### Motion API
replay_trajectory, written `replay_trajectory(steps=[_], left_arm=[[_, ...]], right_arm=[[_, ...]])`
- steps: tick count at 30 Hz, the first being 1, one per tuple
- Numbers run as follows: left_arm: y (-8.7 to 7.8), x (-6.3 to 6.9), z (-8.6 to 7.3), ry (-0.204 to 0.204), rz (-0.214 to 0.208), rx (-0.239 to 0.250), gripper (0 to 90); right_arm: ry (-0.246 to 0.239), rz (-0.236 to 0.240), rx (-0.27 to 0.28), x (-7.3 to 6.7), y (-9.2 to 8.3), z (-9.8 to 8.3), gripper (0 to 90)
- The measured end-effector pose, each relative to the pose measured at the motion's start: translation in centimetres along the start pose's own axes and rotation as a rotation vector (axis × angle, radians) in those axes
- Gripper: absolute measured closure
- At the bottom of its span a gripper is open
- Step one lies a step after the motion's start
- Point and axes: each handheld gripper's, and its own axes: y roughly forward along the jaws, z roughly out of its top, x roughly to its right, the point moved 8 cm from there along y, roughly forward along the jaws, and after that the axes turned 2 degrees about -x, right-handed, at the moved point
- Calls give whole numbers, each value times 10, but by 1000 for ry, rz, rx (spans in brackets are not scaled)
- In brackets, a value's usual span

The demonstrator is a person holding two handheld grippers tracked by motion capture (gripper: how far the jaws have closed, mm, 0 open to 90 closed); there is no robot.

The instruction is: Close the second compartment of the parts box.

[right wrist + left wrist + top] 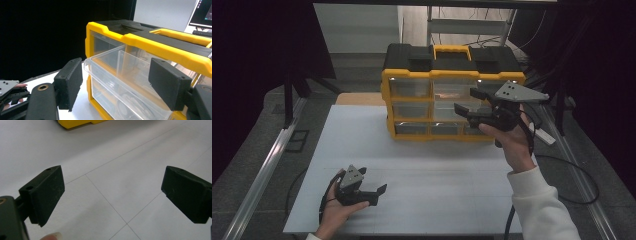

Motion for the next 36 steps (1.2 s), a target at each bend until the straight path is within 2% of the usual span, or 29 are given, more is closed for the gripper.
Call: replay_trajectory(steps=[22, 27, 28, 34, 36], left_arm=[[1, 1, 1, 7, -2, -3, 56], [1, 1, 1, 6, -3, -2, 56], [1, 1, 1, 6, -2, -3, 56], [1, 1, 1, 7, -2, -3, 56], [1, 1, 1, 4, -1, -4, 56]], right_arm=[[1, 52, 26, -21, -15, -20, 283], [-3, 70, 37, -27, -18, -23, 304], [1, 79, 55, -29, -17, -23, 312], [-17, 91, 45, -33, -23, -31, 512], [-22, 107, 41, -34, -24, -34, 623]])
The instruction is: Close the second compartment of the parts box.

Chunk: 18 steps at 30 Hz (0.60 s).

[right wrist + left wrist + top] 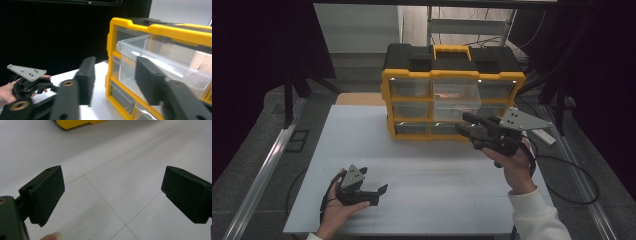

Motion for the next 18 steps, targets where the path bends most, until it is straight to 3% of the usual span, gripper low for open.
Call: replay_trajectory(steps=[4, 8, 14, 18], left_arm=[[0, 0, 0, 3, 0, 0, 56], [0, 0, 0, 2, 0, 1, 56], [0, 0, 0, 2, 0, 2, 56], [0, 0, 0, 1, 1, 3, 56]], right_arm=[[-1, 5, 5, 0, -1, -1, 723], [29, 16, -22, 5, 2, -8, 886], [68, -9, -60, 16, 9, -21, 898], [80, -21, -54, 20, 12, -23, 897]])
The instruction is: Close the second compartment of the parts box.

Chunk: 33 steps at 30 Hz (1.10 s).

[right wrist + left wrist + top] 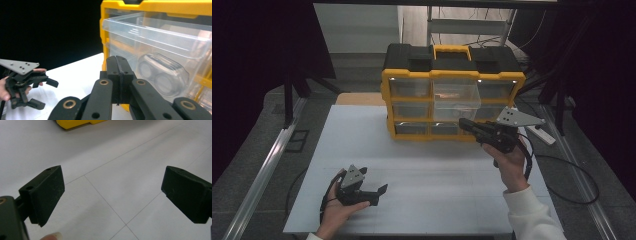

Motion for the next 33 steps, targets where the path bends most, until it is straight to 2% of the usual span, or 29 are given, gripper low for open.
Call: replay_trajectory(steps=[4, 14, 16, 22, 25, 33], left_arm=[[0, 0, 0, 3, -2, -2, 56], [0, 0, 0, 2, -3, -1, 56], [0, 0, 0, 1, -3, 0, 56], [0, 0, 0, 1, -3, 1, 55], [0, 0, 0, 1, -3, 1, 56], [0, 0, 0, 3, -4, 0, 56]], right_arm=[[19, -8, 0, 5, 4, -1, 897], [27, -29, -5, 12, 15, 0, 896], [26, -41, -19, 14, 19, -2, 896], [39, -64, -12, 20, 25, -1, 889], [59, -42, -2, 20, 28, -1, 888], [51, -54, -5, 20, 31, -1, 891]])
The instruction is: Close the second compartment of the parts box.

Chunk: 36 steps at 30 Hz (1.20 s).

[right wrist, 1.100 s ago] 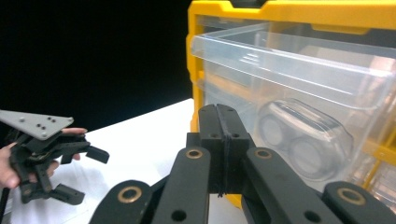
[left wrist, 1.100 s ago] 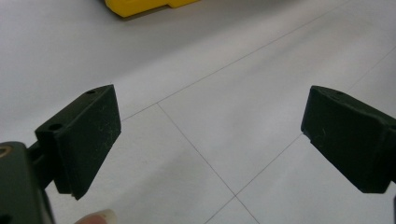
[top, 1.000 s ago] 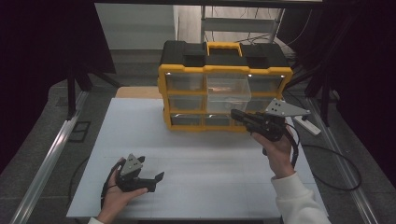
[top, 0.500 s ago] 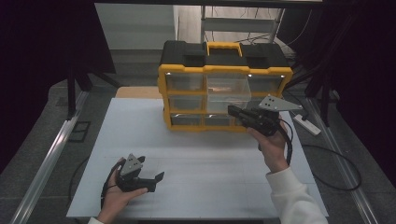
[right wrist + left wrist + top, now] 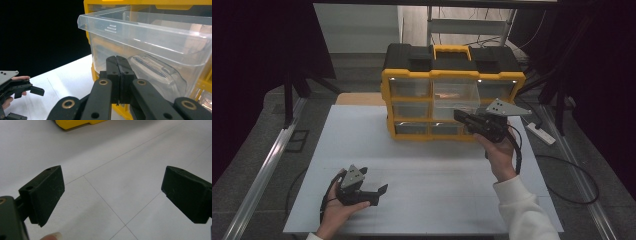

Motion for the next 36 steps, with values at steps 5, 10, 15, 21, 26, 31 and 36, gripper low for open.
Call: replay_trajectory(steps=[5, 10, 15, 21, 26, 31, 36], left_arm=[[0, 0, 0, 0, 0, 0, 56], [0, 0, 0, -1, 0, 1, 56], [0, 0, 0, 0, 1, 0, 56], [0, 0, 0, -1, 1, 1, 56], [-1, 0, 0, 2, 0, -1, 55], [0, -1, 0, 0, -3, -2, 56], [0, 0, 0, 2, -1, -1, 56]], right_arm=[[-1, -6, 1, 1, 2, 1, 891], [6, -20, 4, 4, 4, 2, 890], [15, -39, 3, 8, 7, 4, 889], [19, -49, 4, 10, 10, 7, 889], [22, -62, 9, 13, 13, 9, 889], [26, -72, 10, 17, 16, 11, 889], [30, -87, 5, 21, 18, 14, 889]])
